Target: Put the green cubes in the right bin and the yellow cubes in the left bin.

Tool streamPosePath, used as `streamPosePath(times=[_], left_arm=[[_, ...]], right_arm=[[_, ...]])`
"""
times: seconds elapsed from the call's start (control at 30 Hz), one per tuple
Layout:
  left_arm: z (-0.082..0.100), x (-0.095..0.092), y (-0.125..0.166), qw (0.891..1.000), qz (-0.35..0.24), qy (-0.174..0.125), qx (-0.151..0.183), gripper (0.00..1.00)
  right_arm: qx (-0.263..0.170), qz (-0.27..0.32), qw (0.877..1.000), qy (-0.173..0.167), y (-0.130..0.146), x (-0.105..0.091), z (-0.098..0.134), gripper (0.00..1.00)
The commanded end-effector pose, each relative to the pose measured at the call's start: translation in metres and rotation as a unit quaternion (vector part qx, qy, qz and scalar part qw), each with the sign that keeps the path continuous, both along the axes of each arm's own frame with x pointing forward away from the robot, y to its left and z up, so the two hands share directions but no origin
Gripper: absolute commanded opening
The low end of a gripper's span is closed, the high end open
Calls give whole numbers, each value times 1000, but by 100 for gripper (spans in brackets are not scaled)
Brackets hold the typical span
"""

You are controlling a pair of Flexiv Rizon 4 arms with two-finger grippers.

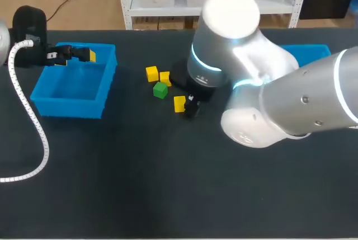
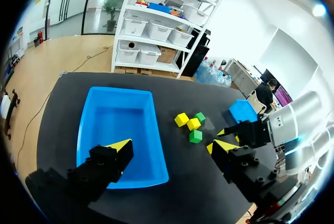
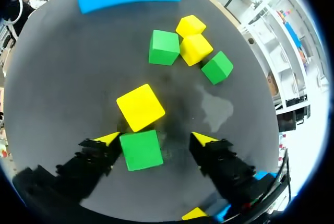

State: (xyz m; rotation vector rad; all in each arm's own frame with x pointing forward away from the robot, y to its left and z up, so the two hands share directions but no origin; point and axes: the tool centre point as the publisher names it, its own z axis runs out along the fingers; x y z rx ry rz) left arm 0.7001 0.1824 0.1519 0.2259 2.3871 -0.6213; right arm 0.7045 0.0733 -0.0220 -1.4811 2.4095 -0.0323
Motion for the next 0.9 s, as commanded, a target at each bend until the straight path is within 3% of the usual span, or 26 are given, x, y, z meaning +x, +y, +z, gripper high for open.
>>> streamPosePath(times=[0.03, 0.23, 0.33, 0.47, 0.6, 0.73, 0.9], left_arm=[[-2, 0, 2, 1000, -3, -3, -4, 100], [-2, 0, 2, 1000, -3, -3, -4, 100], [-2, 0, 2, 1000, -3, -3, -4, 100], [-2, 0, 2, 1000, -3, -3, -4, 100], [-2, 0, 2, 1000, -3, -3, -4, 100], [-2, 0, 2, 1000, -3, -3, -4, 100], [-2, 0, 2, 1000, -3, -3, -4, 100]], right_arm=[[-3, -11, 1000, -17, -2, 0, -6, 0], [-8, -21, 999, -36, -8, -1, 1, 0], [0, -30, 998, -53, -15, -5, 15, 0], [20, -57, 994, -90, -35, -3, 48, 0], [75, -125, 982, -117, -73, 15, 98, 0], [126, -237, 951, -152, -128, 42, 142, 0], [159, -390, 891, -171, -213, 68, 168, 0]])
